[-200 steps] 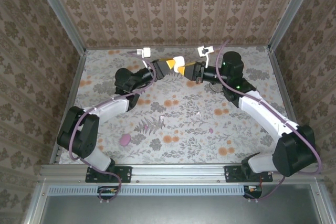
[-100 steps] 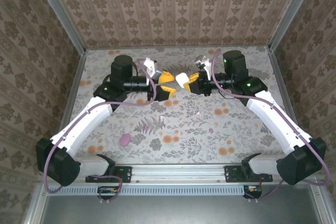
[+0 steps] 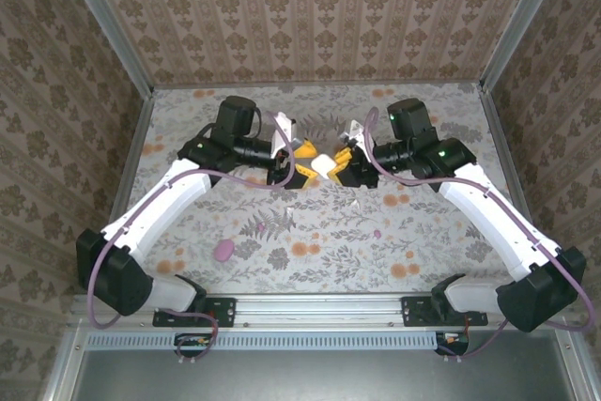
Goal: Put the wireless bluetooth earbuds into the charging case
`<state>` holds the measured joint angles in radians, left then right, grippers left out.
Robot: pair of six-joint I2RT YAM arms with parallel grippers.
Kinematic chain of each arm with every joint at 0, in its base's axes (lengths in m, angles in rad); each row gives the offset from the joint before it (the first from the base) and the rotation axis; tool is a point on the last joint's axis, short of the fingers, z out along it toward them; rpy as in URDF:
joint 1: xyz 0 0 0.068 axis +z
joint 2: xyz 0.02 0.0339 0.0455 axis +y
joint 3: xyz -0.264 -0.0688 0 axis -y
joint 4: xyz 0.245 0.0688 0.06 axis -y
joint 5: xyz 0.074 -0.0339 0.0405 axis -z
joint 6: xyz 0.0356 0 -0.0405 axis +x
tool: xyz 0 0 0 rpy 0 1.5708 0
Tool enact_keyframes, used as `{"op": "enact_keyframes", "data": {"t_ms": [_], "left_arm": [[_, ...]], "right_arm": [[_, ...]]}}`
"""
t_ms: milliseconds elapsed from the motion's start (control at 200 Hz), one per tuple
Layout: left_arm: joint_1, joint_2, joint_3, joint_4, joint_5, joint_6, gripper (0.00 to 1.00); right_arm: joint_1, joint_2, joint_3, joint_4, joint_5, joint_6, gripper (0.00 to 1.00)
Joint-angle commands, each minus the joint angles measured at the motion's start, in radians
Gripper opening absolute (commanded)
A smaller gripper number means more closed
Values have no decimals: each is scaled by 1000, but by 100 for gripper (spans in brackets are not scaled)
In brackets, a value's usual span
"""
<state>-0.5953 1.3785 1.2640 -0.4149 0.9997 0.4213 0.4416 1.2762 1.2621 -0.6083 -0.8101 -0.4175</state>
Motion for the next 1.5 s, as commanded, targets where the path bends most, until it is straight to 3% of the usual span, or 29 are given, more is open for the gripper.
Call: {"op": "enact_keyframes", "data": {"t_ms": [0, 275, 535, 800, 930, 995, 1120, 1315, 1495], "left_arm": [[-12, 16, 43, -84, 18, 63, 58], [-33, 42, 70, -106, 14, 81, 45], [-48, 62, 83, -125, 1, 87, 39], [-52, 63, 91, -142, -8, 105, 21], [-50, 58, 84, -123, 2, 101, 18], [-50, 49, 73, -105, -16, 96, 17], [-40, 18, 17, 1, -90, 27, 16], [-6, -54, -140, 348, -147, -170, 15], [-4, -101, -281, 701, -276, -376, 16]], "right_arm": [[10, 9, 34, -52, 26, -58, 25], [16, 16, 34, -54, 32, -69, 25], [22, 15, 30, -44, 45, -65, 26], [23, 11, 22, -34, 68, -63, 27], [24, 3, 7, -14, 108, -56, 34], [23, -13, -8, 6, 135, -48, 43], [15, -68, -55, 91, 206, 37, 55], [-16, -118, -99, 200, 270, 218, 65], [-64, -108, -122, 366, 318, 633, 67]]}}
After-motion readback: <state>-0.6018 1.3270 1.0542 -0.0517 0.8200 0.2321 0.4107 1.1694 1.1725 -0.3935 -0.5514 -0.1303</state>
